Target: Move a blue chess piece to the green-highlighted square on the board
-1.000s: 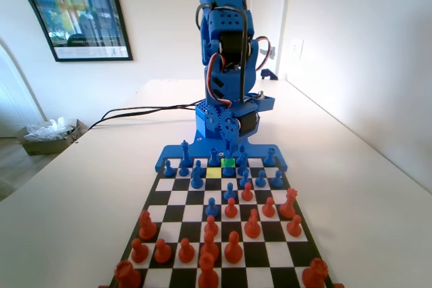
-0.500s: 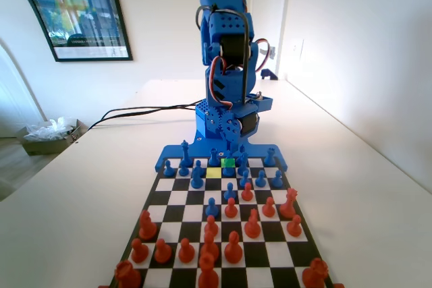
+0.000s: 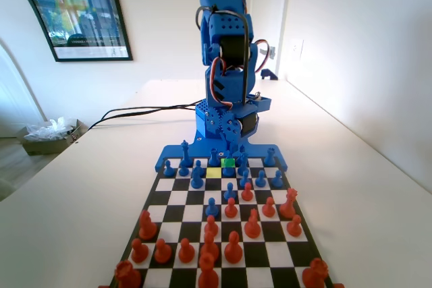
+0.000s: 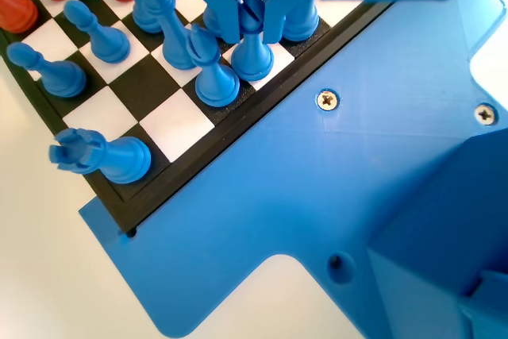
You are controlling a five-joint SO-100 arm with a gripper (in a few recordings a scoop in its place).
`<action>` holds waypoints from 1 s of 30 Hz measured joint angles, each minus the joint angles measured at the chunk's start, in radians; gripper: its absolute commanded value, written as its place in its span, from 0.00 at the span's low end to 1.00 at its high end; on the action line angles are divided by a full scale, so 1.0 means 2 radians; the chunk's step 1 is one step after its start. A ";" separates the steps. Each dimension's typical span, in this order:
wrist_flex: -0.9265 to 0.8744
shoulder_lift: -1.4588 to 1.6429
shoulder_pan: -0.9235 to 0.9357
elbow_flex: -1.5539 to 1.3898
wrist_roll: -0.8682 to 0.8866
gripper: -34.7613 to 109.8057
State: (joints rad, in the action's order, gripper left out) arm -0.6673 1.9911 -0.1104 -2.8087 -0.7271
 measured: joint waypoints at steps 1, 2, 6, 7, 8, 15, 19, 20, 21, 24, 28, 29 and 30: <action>0.000 0.000 0.000 0.000 0.000 0.25; 0.000 0.000 0.000 0.000 0.000 0.25; 0.000 0.000 0.000 0.000 0.000 0.28; 0.000 0.000 0.000 0.000 0.000 0.28; 0.000 0.000 0.003 0.000 0.000 0.28; 0.000 0.000 0.012 0.000 -0.003 0.31; 0.000 0.000 0.013 0.000 -0.010 0.32; -0.002 0.000 0.013 0.000 -0.010 0.32; -0.003 0.000 0.013 0.000 -0.010 0.32; -0.005 0.000 0.015 0.000 -0.005 0.32; -0.019 0.004 0.018 0.003 -0.005 0.32; -0.025 0.007 0.016 0.005 -0.005 0.32; -0.027 0.010 0.015 0.008 -0.005 0.32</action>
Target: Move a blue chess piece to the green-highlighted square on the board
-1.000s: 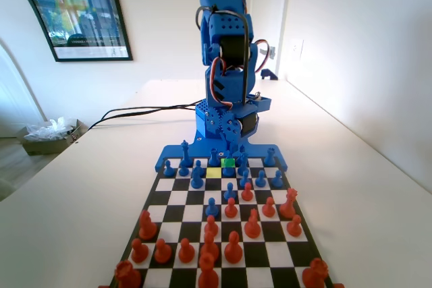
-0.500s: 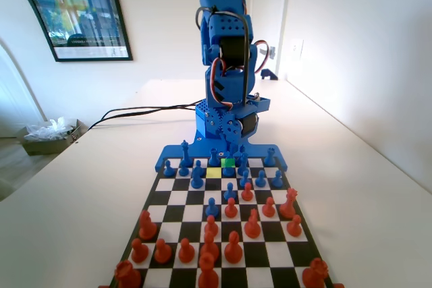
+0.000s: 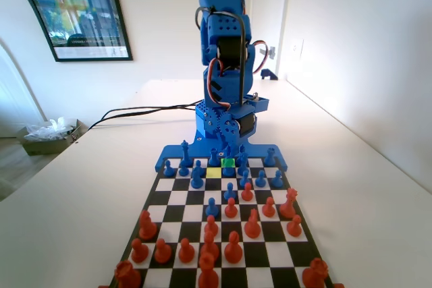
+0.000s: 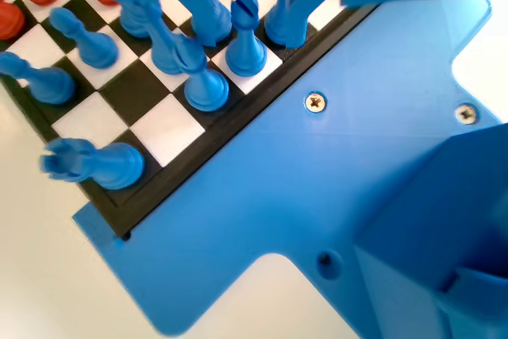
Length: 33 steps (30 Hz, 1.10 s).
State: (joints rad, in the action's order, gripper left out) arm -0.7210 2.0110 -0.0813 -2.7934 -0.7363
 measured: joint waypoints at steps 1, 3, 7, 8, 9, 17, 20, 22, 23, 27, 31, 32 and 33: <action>-0.001 0.004 -0.001 0.003 0.000 0.32; -0.012 0.007 -0.001 0.012 0.006 0.32; -0.035 0.019 0.000 0.026 0.009 0.33; -0.044 0.022 0.000 0.031 0.009 0.33; -0.054 0.027 -0.001 0.035 0.012 0.33; -0.125 0.061 -0.010 0.076 0.017 0.26; -0.158 0.077 -0.018 0.104 0.012 0.25; -0.182 0.085 -0.021 0.123 0.002 0.25; -0.196 0.091 -0.020 0.137 -0.005 0.25; -0.252 0.115 -0.016 0.195 -0.048 0.25; -0.310 0.144 -0.012 0.254 -0.110 0.25; -0.341 0.160 -0.008 0.281 -0.146 0.25; -0.357 0.168 -0.005 0.294 -0.169 0.25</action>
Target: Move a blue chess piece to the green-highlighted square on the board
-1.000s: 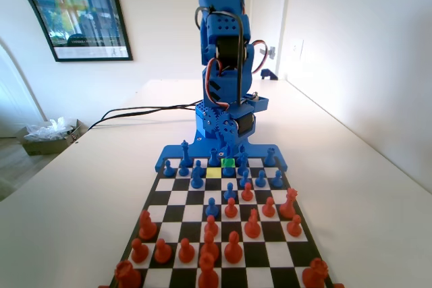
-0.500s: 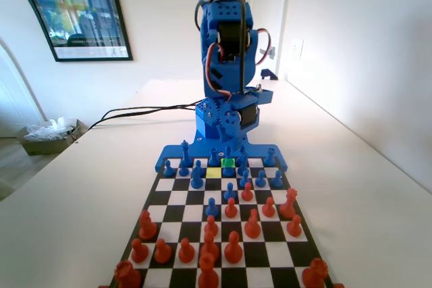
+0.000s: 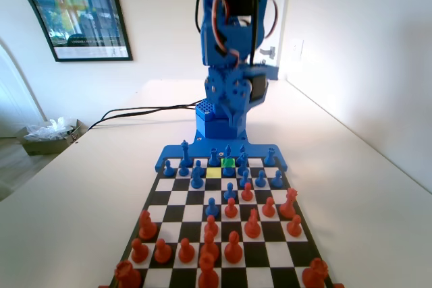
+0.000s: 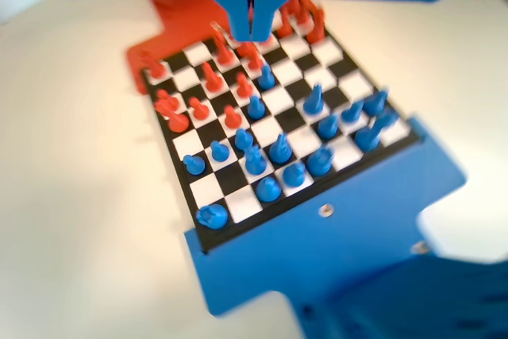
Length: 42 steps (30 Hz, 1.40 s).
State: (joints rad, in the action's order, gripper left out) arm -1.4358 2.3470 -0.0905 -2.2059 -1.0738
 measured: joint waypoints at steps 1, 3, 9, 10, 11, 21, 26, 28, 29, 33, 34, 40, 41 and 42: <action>-0.012 0.009 0.000 0.011 -0.015 0.25; -0.044 0.031 0.007 0.035 -0.066 0.25; -0.114 0.097 0.039 0.099 -0.211 0.25; -0.123 0.110 0.041 0.106 -0.229 0.25; -0.128 0.116 0.041 0.110 -0.239 0.25; -0.170 0.198 0.047 0.128 -0.307 0.25; -0.161 0.235 0.054 0.120 -0.323 0.25; -0.146 0.249 0.053 0.106 -0.324 0.25; -0.141 0.255 0.054 0.097 -0.328 0.25; -0.125 0.290 0.054 0.063 -0.341 0.25; -0.121 0.295 0.054 0.054 -0.341 0.25; -0.086 0.320 0.054 0.016 -0.341 0.25; -0.081 0.324 0.054 0.016 -0.341 0.25; -0.078 0.326 0.054 0.016 -0.341 0.25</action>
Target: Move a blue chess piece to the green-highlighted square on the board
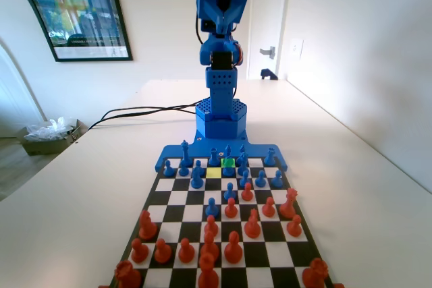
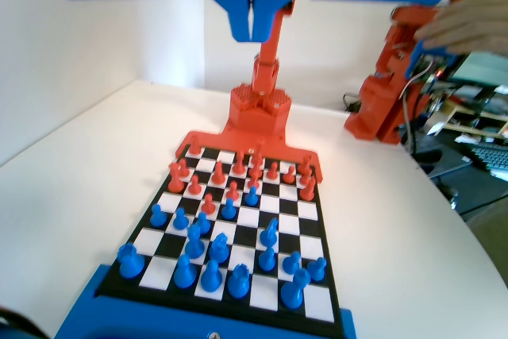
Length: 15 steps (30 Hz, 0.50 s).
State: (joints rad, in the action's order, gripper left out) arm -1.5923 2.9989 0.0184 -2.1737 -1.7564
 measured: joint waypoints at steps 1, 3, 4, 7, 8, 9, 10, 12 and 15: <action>0.001 0.005 -0.001 0.000 0.000 0.25; 0.001 0.014 0.000 0.000 0.000 0.25; 0.001 0.016 0.000 0.000 0.000 0.25; 0.001 0.018 0.000 0.000 0.000 0.25; 0.001 0.018 0.000 0.000 0.000 0.25; 0.001 0.018 0.000 0.000 0.000 0.25; 0.001 0.018 0.000 0.000 0.000 0.25; 0.001 0.018 0.000 0.000 0.003 0.25; 0.001 0.018 0.000 0.000 0.005 0.25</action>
State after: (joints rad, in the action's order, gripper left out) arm -1.5907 3.0342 0.0184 -2.1737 -1.7472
